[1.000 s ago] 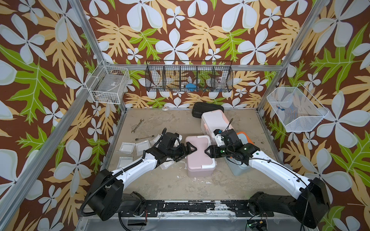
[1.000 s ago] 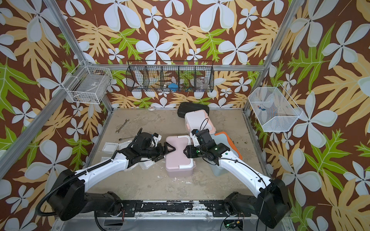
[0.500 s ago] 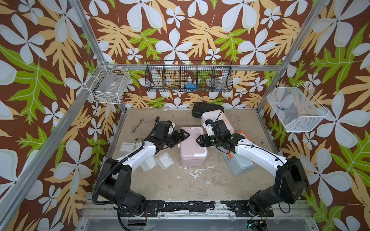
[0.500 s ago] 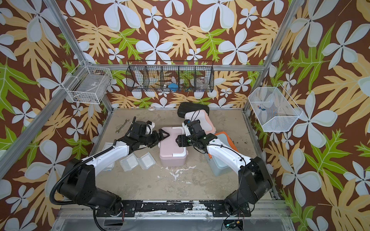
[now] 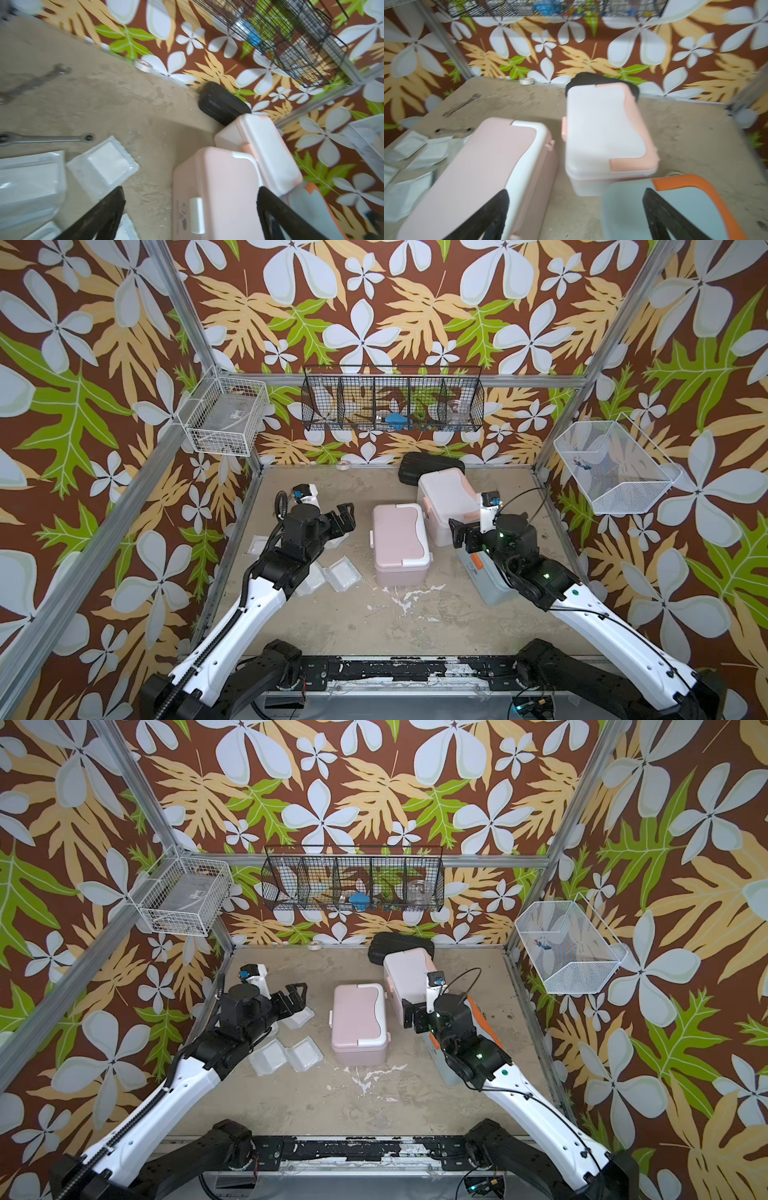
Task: Open first aid kits and take out gauze
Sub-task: Reset both arms
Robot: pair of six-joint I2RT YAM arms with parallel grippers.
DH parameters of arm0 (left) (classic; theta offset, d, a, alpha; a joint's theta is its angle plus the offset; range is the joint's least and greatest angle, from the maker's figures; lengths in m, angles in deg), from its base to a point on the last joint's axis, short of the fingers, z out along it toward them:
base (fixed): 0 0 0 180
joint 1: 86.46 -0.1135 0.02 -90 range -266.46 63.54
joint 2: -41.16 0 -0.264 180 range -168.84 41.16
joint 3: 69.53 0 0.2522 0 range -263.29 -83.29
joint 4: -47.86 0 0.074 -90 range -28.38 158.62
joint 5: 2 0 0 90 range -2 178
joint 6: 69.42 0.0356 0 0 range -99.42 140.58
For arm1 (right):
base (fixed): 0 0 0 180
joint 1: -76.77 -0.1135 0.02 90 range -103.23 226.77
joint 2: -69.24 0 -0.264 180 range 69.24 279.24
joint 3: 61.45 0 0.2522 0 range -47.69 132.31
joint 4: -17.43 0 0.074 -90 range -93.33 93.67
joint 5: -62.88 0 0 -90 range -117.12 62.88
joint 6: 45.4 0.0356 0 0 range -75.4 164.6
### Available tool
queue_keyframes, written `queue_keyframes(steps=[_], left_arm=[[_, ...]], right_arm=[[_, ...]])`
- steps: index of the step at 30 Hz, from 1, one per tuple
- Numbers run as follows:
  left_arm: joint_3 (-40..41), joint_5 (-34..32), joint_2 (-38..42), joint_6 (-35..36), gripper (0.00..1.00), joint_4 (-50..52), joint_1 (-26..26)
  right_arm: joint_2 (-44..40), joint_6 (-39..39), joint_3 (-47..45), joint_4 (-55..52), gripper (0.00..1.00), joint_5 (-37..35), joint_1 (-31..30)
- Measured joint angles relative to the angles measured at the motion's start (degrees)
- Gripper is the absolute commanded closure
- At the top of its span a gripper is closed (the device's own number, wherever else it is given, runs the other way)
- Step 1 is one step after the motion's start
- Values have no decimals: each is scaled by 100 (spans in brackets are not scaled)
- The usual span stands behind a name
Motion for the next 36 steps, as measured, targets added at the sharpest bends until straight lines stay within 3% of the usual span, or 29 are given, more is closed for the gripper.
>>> queue_keyframes(steps=[7,12,17,21,25,29,36], left_arm=[[520,-1513,444,308,0,-216,-131],[1624,-2243,542,745,0,-1158,-232],[2833,-2850,382,1582,0,-2551,-262],[3646,-2889,44,2409,0,-3919,-289],[3969,-2870,-619,2804,0,-4992,-503],[4015,-2763,-1311,2951,0,-5853,-785],[4207,-1847,-2138,2907,0,-7466,-1648]], right_arm=[[-249,-409,-531,544,0,-793,800],[-490,-485,-1290,1202,0,-713,1812],[-485,-474,-2048,2083,0,-385,2413],[-254,-352,-2621,3008,0,-118,2863],[111,-358,-2977,4109,0,107,3270],[634,-472,-3237,5346,0,153,3338],[1764,-769,-3497,7514,0,249,3329]])
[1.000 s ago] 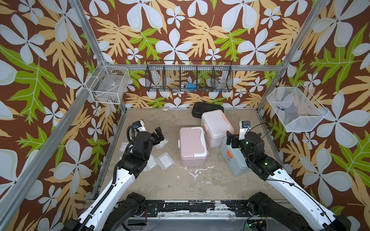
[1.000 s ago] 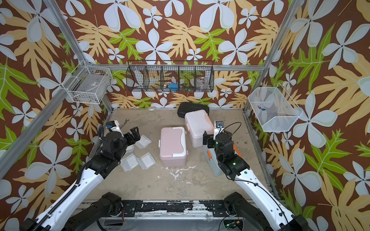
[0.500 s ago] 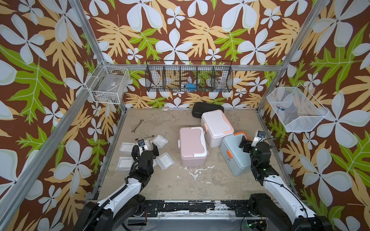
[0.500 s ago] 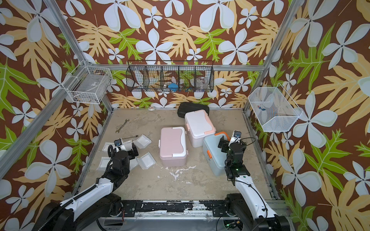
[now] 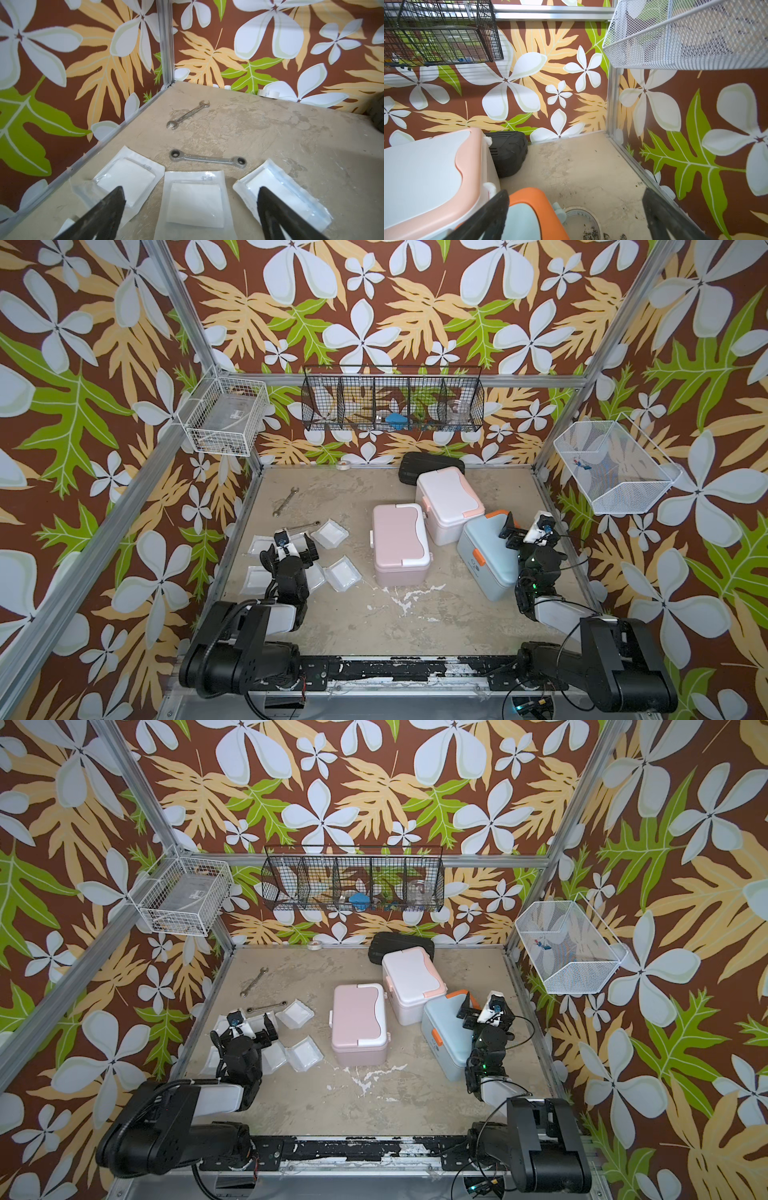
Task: Open first aid kits and take out gauze
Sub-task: Reset both arms
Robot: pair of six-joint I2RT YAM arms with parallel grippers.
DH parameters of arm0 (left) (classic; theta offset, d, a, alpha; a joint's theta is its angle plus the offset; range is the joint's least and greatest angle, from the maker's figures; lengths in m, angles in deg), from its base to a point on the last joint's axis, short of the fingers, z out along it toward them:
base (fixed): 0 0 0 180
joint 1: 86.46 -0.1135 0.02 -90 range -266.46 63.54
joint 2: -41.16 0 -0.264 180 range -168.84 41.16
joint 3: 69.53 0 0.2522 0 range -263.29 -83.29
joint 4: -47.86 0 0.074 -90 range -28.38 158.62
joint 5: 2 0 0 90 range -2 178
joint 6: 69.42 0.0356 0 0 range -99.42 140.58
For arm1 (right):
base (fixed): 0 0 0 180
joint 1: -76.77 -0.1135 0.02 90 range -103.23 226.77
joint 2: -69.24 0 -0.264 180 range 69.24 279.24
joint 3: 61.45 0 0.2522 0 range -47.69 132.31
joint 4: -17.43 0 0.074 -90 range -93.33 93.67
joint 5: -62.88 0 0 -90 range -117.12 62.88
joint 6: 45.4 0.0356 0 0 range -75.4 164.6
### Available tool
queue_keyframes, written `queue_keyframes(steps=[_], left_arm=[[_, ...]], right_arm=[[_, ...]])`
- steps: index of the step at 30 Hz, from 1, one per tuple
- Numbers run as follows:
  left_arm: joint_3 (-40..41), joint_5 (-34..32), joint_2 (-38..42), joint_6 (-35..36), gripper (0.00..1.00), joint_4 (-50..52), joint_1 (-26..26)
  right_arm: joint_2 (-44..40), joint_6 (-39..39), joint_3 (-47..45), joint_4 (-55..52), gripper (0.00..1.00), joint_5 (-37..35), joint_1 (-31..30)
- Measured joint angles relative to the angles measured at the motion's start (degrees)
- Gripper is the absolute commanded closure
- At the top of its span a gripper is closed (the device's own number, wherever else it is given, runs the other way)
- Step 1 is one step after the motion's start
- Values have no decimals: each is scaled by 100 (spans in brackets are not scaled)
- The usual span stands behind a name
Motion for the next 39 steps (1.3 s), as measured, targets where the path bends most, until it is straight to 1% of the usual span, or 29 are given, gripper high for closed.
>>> queue_keyframes(steps=[2,5,11,16,21,25,30,36,39], left_arm=[[-151,308,-234,-28,0,31,-105],[-186,750,-420,-28,0,-389,-109],[-72,970,-595,-28,0,-761,-131],[-63,1025,-595,-28,0,-887,-131],[-63,1073,-595,-26,0,-920,-136],[-63,1078,-595,-26,0,-925,-136],[-63,1078,-595,-26,0,-927,-136],[-63,1078,-595,-22,0,-929,-136],[-63,1078,-595,-7,0,-929,-136]], right_arm=[[149,-37,-33,308,0,4,0],[334,-83,-107,824,0,66,0],[901,-269,168,1211,0,350,-31],[1056,-511,120,1578,0,636,-76],[1075,-621,76,1709,0,761,-85],[1069,-754,-146,2199,0,1040,-122],[1099,-798,-83,2153,0,1198,-133],[1069,-767,-87,2083,0,1180,-125],[992,-717,-225,2251,0,979,-111]])
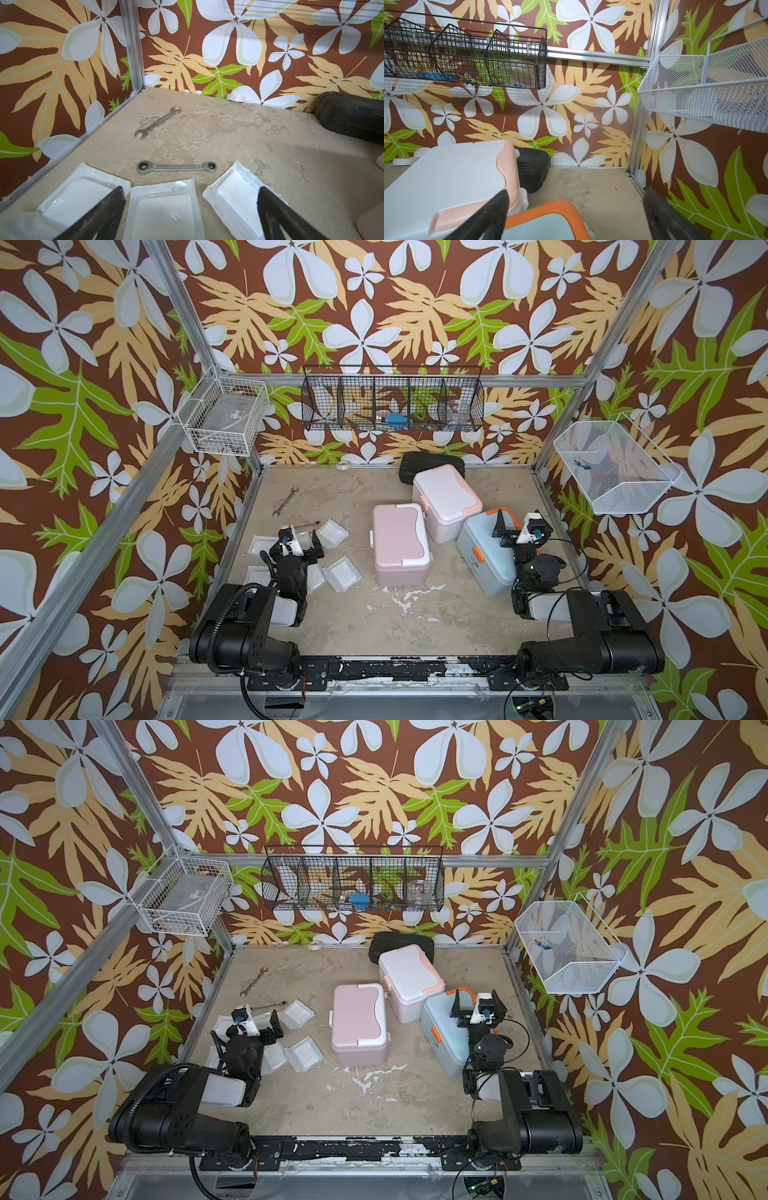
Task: Open first aid kits and take out gauze
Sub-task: Reset both arms
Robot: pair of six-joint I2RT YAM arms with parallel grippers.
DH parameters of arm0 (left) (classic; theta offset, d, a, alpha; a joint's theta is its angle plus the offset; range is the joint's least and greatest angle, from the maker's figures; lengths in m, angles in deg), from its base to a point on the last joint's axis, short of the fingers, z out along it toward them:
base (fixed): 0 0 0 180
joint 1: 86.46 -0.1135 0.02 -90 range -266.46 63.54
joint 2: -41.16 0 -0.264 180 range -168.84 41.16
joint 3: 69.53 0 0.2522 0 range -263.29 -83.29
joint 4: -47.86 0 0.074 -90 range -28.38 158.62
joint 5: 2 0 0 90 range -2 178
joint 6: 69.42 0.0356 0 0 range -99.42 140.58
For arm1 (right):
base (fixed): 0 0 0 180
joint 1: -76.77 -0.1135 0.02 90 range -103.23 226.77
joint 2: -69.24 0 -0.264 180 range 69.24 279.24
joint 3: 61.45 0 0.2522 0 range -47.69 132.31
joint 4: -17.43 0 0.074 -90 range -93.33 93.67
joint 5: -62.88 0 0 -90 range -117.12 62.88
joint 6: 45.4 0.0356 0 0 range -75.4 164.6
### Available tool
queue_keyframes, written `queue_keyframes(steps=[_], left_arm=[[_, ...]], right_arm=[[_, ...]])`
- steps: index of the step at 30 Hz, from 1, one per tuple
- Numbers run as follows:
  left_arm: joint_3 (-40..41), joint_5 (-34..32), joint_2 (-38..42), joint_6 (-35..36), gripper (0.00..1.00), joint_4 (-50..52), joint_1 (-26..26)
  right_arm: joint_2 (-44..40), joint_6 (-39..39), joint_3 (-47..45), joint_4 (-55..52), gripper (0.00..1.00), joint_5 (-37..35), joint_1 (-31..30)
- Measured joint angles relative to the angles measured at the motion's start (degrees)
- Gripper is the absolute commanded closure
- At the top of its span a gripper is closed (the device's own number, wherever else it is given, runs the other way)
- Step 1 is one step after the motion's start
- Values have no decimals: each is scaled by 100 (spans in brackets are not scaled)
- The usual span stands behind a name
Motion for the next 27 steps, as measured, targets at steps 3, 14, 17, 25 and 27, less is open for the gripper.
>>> queue_keyframes(steps=[3,14,17,25,27], left_arm=[[0,0,0,0,0,0,0],[-31,212,-11,44,0,0,2],[-39,254,-11,61,0,0,2],[-72,330,-42,66,0,9,2],[-72,345,-42,66,0,13,2]], right_arm=[[111,35,157,-118,0,-33,-46],[118,46,203,-223,0,-55,-57],[118,46,203,-223,0,-55,-57],[118,46,203,-223,0,-55,-57],[118,46,203,-223,0,-55,-57]])
